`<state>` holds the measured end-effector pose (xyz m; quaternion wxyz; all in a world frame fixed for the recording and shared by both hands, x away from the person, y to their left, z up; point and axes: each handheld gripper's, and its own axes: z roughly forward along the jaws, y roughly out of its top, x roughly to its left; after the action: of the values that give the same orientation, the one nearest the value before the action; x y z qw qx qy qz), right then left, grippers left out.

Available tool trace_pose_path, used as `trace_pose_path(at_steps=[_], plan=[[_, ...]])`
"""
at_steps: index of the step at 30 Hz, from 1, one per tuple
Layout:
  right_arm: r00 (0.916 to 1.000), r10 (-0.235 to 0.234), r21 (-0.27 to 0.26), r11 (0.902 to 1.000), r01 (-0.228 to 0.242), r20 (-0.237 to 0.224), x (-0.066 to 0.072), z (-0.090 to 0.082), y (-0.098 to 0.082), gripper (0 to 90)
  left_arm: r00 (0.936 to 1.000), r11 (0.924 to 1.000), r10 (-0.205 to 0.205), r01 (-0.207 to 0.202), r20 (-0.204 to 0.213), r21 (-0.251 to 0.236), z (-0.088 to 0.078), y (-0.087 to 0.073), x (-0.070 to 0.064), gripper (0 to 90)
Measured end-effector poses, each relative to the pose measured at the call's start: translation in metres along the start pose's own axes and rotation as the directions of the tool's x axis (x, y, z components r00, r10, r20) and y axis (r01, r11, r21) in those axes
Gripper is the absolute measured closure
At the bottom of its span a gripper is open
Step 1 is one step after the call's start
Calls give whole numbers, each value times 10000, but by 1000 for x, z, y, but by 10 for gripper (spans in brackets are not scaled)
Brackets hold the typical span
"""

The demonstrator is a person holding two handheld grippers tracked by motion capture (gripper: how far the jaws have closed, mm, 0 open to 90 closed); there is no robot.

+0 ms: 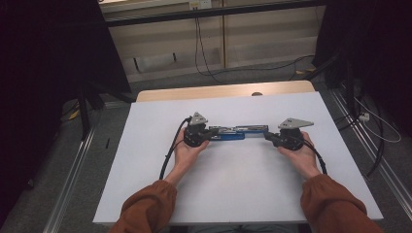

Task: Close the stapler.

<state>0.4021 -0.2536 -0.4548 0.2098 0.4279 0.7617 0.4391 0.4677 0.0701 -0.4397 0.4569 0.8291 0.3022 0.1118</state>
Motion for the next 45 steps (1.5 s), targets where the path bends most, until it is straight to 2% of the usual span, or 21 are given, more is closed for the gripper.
trace_pose_path(at_steps=[1,2,5,11,13,14,16,17,21,27,29,33,36,38,41,43,45], plan=[[10000,0,37,10000,0,7,0,0,0,900,9999,9999,120,-120,-59,66,0,0,0,900],[10000,-21,113,9999,20,25,0,0,0,900,10000,10000,7,-7,-70,11,2,-1,-1,900],[9999,-50,335,9994,45,143,0,2,-1,900,9997,9998,160,-158,-157,157,3,-2,0,900],[9996,-152,553,9984,138,249,-1,3,0,900,9994,9989,82,-67,-322,463,7,-8,5,900],[9997,-188,534,9984,178,185,-1,3,0,900,9997,9990,-28,39,-239,435,8,-9,5,900],[9997,-193,544,9983,183,177,-2,3,0,900,9995,9988,92,-78,-286,474,8,-9,5,900],[9997,-206,624,9979,195,157,-2,4,0,900,9995,9990,85,-72,-290,444,8,-9,5,900],[9998,-113,654,9978,104,141,-2,4,0,900,9992,9987,208,-191,-354,472,7,-9,6,900],[9998,151,909,9957,-162,123,-2,6,-2,900,9995,9992,129,-118,-285,385,8,-10,5,900],[9998,71,991,9950,-88,178,-1,8,-2,900,9990,9989,229,-213,-382,423,7,-10,7,900],[9998,87,1081,9941,-108,196,-1,9,-2,900,9994,9994,-4,16,-347,342,7,-11,6,900],[9998,102,1200,9927,-121,166,-1,12,-1,900,9976,9988,341,-320,-600,364,9,-10,2,900],[9998,-36,1309,9914,7,218,-1,14,0,900,9988,9992,252,-238,-423,329,8,-11,5,900],[9990,-149,1440,9895,87,418,-1,15,0,900,9981,9989,341,-325,-505,323,8,-10,5,900],[9987,-172,1546,9879,95,486,-1,18,2,900,9981,9989,344,-328,-515,323,8,-11,5,900],[9987,-141,1576,9875,64,480,-1,21,4,900,9990,9995,149,-138,-415,269,8,-11,5,900],[9987,-72,1633,9866,-10,496,-2,24,6,900,9990,9996,119,-109,-429,242,8,-12,5,900]])
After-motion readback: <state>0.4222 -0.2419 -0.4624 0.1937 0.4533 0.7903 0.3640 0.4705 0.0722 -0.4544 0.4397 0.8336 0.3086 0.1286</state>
